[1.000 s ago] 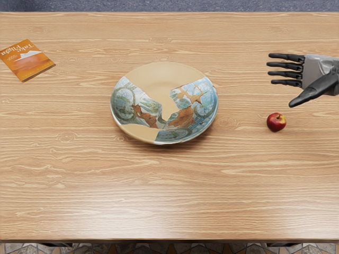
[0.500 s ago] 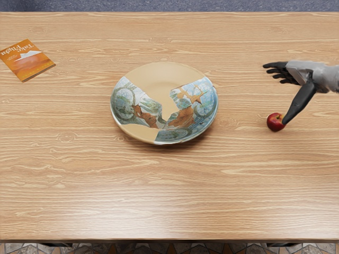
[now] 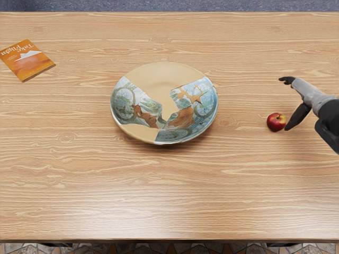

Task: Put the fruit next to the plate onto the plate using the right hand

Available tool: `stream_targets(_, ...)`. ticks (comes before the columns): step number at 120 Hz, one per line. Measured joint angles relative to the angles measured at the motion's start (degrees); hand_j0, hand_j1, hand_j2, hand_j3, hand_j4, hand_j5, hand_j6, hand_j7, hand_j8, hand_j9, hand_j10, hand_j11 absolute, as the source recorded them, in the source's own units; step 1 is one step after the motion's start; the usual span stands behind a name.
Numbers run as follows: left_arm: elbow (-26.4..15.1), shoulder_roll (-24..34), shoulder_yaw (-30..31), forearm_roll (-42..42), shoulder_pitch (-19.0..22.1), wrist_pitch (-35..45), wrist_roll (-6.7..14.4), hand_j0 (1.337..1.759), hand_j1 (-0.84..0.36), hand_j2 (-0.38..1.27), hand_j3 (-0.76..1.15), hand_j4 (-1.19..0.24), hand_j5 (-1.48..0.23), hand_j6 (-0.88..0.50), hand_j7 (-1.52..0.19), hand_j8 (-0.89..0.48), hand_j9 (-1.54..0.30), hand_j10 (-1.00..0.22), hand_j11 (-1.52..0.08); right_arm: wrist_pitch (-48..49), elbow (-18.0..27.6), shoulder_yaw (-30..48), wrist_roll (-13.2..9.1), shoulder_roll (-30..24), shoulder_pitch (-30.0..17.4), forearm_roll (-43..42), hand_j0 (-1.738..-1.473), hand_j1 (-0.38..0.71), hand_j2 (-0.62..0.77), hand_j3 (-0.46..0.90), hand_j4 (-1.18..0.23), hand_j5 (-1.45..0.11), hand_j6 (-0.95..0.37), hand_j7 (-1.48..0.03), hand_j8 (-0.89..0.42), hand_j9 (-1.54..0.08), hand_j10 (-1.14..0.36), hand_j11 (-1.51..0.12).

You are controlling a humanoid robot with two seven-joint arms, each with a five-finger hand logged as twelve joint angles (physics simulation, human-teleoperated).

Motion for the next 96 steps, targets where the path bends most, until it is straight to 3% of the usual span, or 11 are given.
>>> stream_targets(96, 0.0, 0.0, 0.0, 0.0, 0.0, 0.0, 0.0, 1.658, 0.07, 0.05, 0.00, -0.23, -0.30, -0.23, -0.30, -0.23, -0.30, -0.23, -0.30, -3.8, -1.1, -2.2, -0.5, 4.8, -2.2, -1.6, -1.658, 0.08, -0.07, 0.00, -0.36, -0.47, -0.36, -0.47, -0.36, -0.47, -0.36, -0.47)
